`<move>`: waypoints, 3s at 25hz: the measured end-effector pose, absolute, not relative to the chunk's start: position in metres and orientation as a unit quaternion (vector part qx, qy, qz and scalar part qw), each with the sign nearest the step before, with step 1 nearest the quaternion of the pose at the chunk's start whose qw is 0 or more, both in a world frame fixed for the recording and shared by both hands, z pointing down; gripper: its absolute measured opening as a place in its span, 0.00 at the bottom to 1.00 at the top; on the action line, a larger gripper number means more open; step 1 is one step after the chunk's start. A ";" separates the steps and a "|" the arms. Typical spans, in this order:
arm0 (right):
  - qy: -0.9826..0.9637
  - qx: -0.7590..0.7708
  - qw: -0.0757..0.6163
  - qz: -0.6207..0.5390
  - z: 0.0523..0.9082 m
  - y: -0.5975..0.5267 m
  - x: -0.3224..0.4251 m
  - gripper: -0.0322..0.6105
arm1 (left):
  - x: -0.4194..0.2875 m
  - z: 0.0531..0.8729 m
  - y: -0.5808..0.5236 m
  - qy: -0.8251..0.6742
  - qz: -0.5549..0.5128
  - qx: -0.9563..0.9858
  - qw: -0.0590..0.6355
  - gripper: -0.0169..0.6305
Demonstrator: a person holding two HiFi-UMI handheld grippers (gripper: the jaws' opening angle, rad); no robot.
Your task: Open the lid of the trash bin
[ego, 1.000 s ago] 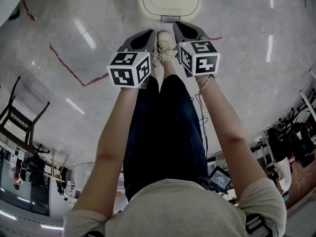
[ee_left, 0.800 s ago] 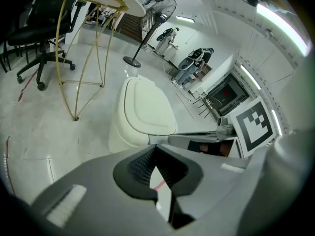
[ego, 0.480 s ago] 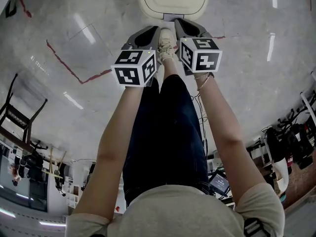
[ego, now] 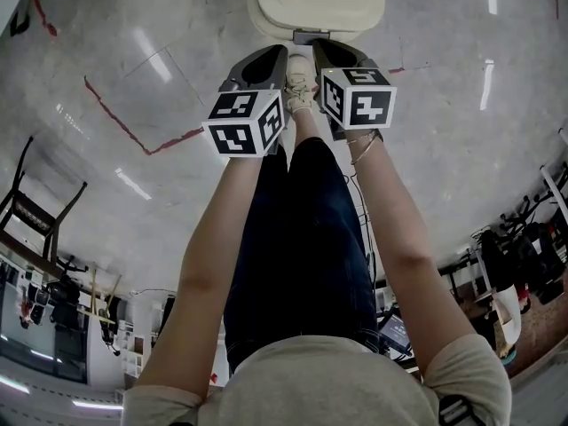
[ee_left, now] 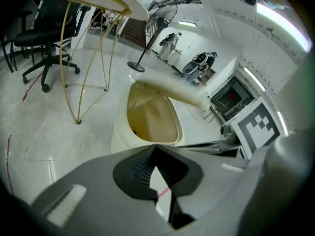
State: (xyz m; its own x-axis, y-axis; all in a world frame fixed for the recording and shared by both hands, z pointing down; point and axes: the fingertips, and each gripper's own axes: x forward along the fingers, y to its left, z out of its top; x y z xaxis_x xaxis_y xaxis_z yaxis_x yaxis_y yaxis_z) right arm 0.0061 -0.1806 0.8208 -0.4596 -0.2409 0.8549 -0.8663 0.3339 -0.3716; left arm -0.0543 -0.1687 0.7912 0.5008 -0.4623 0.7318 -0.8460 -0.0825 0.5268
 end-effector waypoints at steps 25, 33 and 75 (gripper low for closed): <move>-0.740 0.415 0.320 0.421 0.732 -0.200 0.011 0.06 | -0.071 0.719 -0.175 -0.447 0.205 0.725 0.483 0.04; -0.743 0.437 0.279 0.423 0.668 -0.197 0.014 0.06 | -0.069 0.667 -0.173 -0.437 0.204 0.743 0.463 0.04; -0.881 0.380 0.191 0.209 0.368 -0.202 -0.011 0.06 | -0.076 0.388 -0.194 -0.450 0.072 0.828 0.328 0.04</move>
State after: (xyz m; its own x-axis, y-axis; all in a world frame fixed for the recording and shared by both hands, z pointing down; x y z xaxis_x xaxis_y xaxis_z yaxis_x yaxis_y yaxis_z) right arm -0.0115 -0.2017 0.3682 -0.6384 -0.5892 0.4953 -0.7488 0.6243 -0.2225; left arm -0.0757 -0.1939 0.3878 0.5852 -0.6966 0.4150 -0.7917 -0.3803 0.4781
